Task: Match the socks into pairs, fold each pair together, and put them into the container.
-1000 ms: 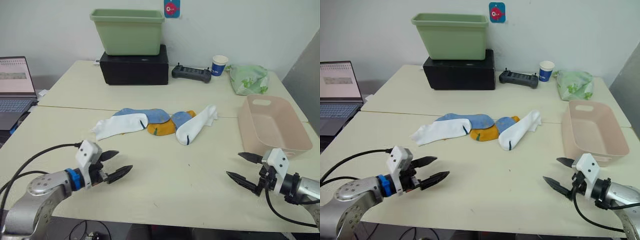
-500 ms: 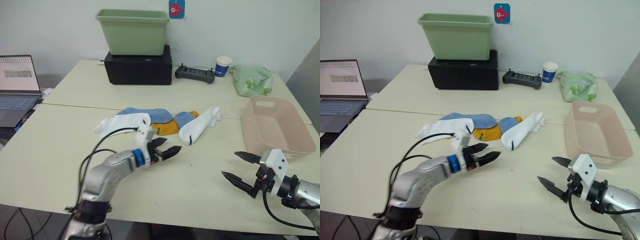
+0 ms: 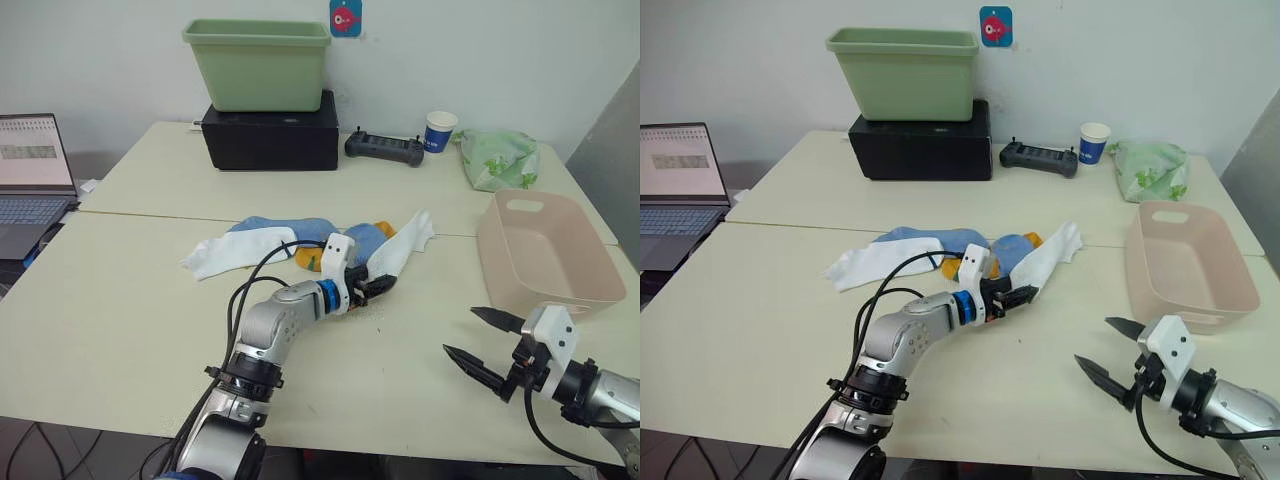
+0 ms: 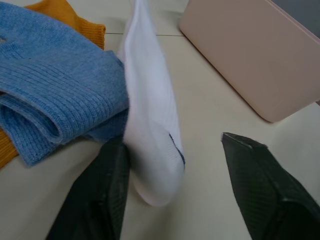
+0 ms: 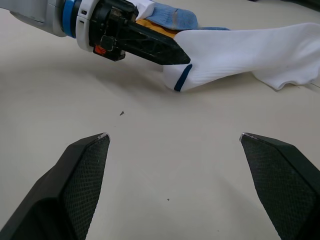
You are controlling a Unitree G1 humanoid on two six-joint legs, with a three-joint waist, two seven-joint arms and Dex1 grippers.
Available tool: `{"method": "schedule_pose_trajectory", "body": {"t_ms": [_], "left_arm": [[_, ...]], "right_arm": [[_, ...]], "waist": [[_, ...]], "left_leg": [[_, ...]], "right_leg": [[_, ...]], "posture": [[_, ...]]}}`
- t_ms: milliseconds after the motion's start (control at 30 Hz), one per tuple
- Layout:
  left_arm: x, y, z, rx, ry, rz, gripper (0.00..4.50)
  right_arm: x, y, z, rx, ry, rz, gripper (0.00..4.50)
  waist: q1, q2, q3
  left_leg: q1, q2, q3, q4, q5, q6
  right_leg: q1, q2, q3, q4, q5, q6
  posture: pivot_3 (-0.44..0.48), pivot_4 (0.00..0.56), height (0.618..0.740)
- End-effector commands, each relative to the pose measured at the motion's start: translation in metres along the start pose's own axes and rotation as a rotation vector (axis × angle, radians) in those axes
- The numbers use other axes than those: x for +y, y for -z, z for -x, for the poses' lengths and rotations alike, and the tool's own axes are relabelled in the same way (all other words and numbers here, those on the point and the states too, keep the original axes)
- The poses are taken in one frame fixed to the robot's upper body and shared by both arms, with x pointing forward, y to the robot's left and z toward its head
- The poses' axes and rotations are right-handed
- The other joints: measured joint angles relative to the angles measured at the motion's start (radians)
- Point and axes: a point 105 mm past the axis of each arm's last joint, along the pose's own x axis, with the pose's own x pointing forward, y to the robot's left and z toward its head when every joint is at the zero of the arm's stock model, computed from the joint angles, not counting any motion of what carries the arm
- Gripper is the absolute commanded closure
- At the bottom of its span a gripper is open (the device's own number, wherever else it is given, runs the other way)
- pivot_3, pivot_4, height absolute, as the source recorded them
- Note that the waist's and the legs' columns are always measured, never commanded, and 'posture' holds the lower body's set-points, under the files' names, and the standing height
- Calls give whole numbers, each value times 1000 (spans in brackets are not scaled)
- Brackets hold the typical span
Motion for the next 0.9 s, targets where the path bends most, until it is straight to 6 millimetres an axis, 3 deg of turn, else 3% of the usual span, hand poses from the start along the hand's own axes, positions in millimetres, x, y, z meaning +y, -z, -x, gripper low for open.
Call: {"method": "schedule_pose_trajectory", "body": {"t_ms": [33, 200, 367, 500, 700, 833, 900], "left_arm": [[-12, -5, 3, -19, 45, -36, 2731], [-17, -4, 5, -16, 76, -36, 4421], [-25, -6, 15, -25, 131, -38, 4468], [-36, -8, 38, -16, 225, -28, 4468], [-40, -12, 113, 60, 310, 45, 4468], [-46, -17, 140, 67, 333, 146, 4468], [-37, -11, 152, 76, 271, 218, 4468]], "right_arm": [[1, -11, 0, -39, 13, 56, 0], [2, -12, -4, -45, 7, 58, 0], [1, -16, -7, -51, 0, 62, 0], [3, -18, -10, -53, -20, 63, 0], [4, -20, -12, -45, -45, 63, 0], [7, -21, -17, -42, -76, 58, 0], [8, -22, -21, -44, -95, 56, 0]], "waist": [[1, 0, 0], [3, 0, 0], [1, 0, 0], [0, 0, 0], [-6, 2, 1], [1, 2, 1], [1, 2, 2]], "left_leg": [[0, 0, 0, 0, 0, 0], [0, 0, 0, 0, 0, 0], [0, 0, 0, 0, 0, 0], [0, 0, 0, 0, 0, 0], [1, 2, -1, -1, 0, 0], [0, 0, -2, 0, 0, 0], [0, 0, -2, 0, 0, 0]], "right_leg": [[0, 0, 0, 0, 0, 0], [0, 0, 0, 0, 0, 0], [0, 0, 0, 0, 0, 0], [0, 0, 0, 0, 0, 0], [0, 0, -1, 0, 0, 0], [0, -2, -1, 0, 0, 0], [0, -3, -1, -1, -1, 1]], "posture": [[0, 150, 696], [0, 150, 696], [0, 150, 696], [0, 150, 696], [0, 150, 696], [0, 150, 696], [0, 150, 696]]}}
